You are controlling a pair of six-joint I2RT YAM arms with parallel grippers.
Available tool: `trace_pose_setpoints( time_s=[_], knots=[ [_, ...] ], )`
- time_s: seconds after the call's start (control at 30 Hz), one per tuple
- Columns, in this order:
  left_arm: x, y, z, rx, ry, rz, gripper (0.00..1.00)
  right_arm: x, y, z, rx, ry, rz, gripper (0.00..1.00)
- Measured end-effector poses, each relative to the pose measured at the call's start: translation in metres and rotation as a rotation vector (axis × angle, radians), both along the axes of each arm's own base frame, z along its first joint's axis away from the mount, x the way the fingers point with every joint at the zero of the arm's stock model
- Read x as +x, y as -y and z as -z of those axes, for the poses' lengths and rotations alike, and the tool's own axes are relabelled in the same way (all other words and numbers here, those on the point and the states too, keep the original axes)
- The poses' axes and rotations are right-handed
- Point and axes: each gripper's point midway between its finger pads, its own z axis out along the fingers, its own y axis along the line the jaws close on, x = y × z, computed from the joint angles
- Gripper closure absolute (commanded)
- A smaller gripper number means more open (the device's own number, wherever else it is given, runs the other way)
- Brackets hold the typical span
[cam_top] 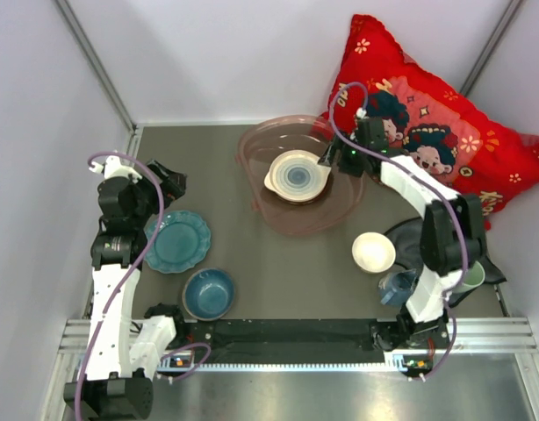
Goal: Place the mixed dishes into the plastic bin
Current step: Place the plate in the plastic bin, then pick up the plate at the center of the board.
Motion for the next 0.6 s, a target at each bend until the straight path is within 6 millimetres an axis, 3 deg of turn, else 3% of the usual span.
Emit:
trace_pose_setpoints(
  time_s=[0.1, 0.23, 0.33, 0.47, 0.6],
  knots=[
    [0.000, 0.000, 0.002, -0.001, -0.005, 0.002, 0.01, -0.014, 0.003, -0.045, 0.017, 0.108, -0.030, 0.25],
    [-0.001, 0.003, 0.004, -0.005, -0.008, 0.014, 0.01, -0.037, -0.009, -0.107, 0.106, 0.254, -0.131, 0.25],
    [-0.001, 0.004, 0.004, -0.007, -0.010, 0.020, 0.01, -0.049, -0.026, -0.134, 0.196, 0.307, -0.225, 0.25],
    [-0.001, 0.004, 0.004, -0.008, -0.010, 0.022, 0.01, -0.064, -0.054, -0.131, 0.267, 0.266, -0.326, 0.25],
    [0.000, 0.004, 0.006, -0.008, -0.016, 0.022, 0.01, -0.084, -0.098, -0.119, 0.295, 0.199, -0.449, 0.25]
  ],
)
